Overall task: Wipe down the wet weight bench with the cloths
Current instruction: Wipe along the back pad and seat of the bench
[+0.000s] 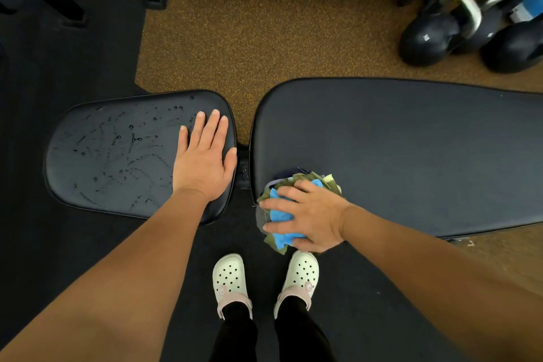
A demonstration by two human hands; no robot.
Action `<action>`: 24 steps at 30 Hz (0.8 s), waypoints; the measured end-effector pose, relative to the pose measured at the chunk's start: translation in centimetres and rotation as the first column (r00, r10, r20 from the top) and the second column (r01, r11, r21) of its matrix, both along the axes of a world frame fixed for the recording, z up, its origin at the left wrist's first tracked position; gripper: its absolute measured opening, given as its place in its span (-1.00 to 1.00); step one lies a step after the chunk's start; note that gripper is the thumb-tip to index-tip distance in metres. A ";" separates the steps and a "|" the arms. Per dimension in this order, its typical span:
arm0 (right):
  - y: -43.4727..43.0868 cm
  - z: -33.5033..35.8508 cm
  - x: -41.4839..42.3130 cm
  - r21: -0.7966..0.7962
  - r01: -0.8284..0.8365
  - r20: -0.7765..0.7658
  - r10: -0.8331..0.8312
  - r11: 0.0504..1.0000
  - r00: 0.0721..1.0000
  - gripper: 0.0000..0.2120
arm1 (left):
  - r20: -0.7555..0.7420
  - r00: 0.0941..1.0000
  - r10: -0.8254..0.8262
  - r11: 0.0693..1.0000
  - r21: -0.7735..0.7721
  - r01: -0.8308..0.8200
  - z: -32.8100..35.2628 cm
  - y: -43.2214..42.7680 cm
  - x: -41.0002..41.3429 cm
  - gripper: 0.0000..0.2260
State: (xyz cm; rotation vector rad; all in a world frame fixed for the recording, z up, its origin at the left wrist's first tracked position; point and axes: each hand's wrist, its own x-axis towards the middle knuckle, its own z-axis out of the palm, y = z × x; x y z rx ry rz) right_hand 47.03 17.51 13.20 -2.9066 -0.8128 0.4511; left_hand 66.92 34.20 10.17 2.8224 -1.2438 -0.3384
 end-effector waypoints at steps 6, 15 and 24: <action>0.1 -1.2 4.6 -0.041 0.252 0.091 -0.248 0.967 0.965 -0.50 | -0.011 1.000 -0.002 1.000 -0.013 0.001 0.0 0.2 0.0 -0.41; -1.0 -1.8 7.6 0.012 0.505 0.088 -0.504 0.863 0.859 -0.44 | -0.001 1.000 -0.003 1.000 -0.016 0.003 0.0 0.2 -0.1 -0.40; -2.3 -2.8 11.2 0.038 0.571 0.150 -0.570 0.820 0.808 -0.48 | 0.007 1.000 -0.013 1.000 -0.008 0.013 -0.1 0.1 0.0 -0.42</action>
